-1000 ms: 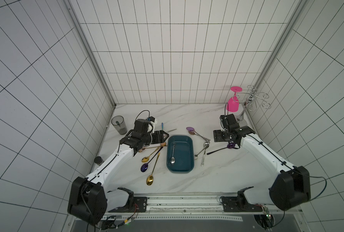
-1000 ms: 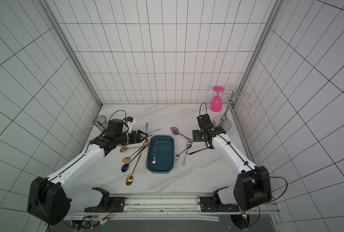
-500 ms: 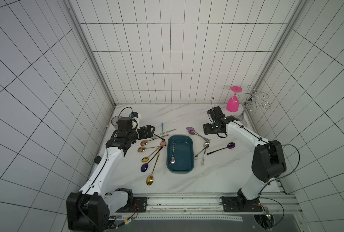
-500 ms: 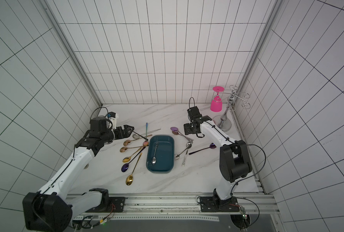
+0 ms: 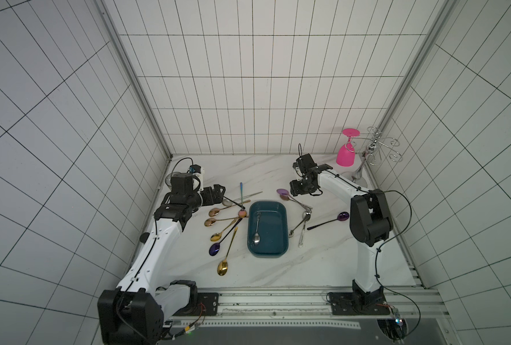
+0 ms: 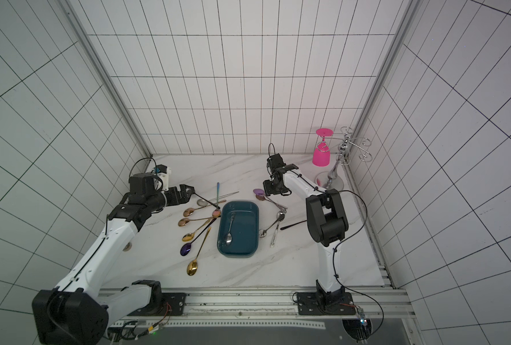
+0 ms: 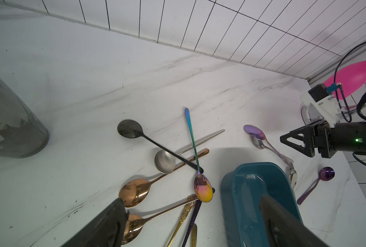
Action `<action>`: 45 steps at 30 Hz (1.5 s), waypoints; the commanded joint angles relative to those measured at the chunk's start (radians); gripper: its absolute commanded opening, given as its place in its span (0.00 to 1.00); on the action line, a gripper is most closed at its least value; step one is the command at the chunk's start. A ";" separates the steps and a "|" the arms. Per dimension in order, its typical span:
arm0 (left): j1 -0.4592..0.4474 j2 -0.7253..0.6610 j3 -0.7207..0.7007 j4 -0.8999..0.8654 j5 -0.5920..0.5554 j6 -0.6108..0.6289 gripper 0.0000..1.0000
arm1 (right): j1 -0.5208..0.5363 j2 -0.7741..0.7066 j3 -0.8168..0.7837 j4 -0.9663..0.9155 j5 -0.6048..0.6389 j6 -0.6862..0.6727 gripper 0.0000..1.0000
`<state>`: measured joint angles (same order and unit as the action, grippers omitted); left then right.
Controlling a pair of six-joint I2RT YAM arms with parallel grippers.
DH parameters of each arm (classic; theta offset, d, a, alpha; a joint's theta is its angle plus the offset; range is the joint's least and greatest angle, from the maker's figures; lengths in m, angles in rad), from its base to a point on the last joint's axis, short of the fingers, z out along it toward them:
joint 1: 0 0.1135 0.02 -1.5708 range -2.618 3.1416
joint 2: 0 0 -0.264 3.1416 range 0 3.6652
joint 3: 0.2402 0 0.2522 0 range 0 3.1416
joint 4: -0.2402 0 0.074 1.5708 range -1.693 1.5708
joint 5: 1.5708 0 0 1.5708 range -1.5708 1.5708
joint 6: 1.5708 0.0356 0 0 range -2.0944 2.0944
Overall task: Put the spoon into the storage box
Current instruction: Pick up the spoon from the center of the board.
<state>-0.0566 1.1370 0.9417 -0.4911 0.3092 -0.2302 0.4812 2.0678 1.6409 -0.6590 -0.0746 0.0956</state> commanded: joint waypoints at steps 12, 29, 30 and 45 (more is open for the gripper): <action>0.004 0.006 0.031 -0.007 -0.018 0.016 0.98 | 0.017 0.157 0.142 -0.070 -0.051 -0.040 0.40; 0.010 -0.008 0.022 -0.006 -0.018 0.019 0.98 | 0.016 0.147 0.161 -0.106 -0.056 -0.073 0.00; 0.011 -0.008 0.024 -0.008 -0.019 0.018 0.98 | 0.019 0.133 0.158 -0.109 -0.054 -0.074 0.00; 0.014 -0.008 0.028 -0.003 -0.059 0.038 0.98 | 0.081 -0.215 0.046 -0.141 0.063 -0.136 0.00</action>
<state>-0.0483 1.1408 0.9478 -0.4976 0.2687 -0.2089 0.5323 1.9022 1.7218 -0.7654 -0.0578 0.0025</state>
